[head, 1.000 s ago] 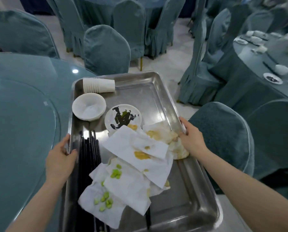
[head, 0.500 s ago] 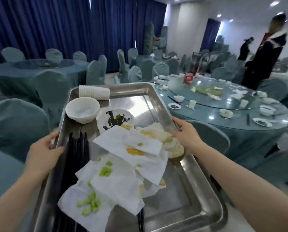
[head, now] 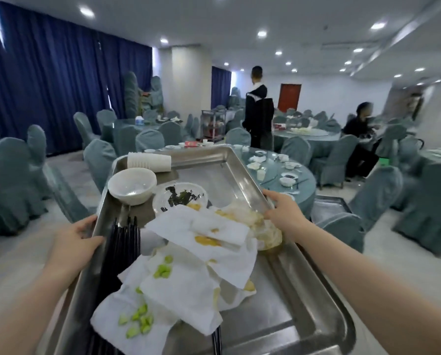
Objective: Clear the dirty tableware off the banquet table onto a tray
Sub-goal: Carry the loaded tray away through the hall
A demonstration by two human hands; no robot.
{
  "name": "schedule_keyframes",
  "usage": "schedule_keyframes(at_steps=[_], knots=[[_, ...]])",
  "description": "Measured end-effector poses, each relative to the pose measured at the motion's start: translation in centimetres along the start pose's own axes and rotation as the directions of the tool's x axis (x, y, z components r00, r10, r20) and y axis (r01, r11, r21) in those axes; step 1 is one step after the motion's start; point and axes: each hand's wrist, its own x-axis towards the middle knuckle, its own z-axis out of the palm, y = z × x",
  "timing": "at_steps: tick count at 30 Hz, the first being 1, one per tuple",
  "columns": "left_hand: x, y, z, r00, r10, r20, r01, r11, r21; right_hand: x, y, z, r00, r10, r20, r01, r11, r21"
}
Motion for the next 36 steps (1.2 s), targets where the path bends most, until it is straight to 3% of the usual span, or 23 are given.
schedule_keyframes(at_steps=[10, 18, 25, 36], knots=[[4.8, 6.8, 14.0, 0.973, 0.073, 0.219, -0.052, 0.994, -0.101, 3.0, 8.6, -6.8, 0.97, 0.147, -0.195, -0.157, 0.987, -0.034], [6.0, 14.0, 25.4, 0.906, 0.145, 0.397, -0.115, 0.988, -0.099, 3.1, 15.7, -14.0, 0.888, 0.285, -0.362, -0.296, 0.955, 0.024], [1.4, 22.9, 41.1, 0.826, 0.239, 0.511, -0.183, 0.97, -0.158, 3.4, 25.4, -26.7, 0.799, 0.379, -0.467, -0.417, 0.909, 0.025], [-7.8, 38.8, 66.6, 0.707, 0.307, 0.637, -0.149, 0.946, -0.289, 4.3, 39.9, -48.5, 0.632, 0.469, -0.617, -0.503, 0.854, 0.134]])
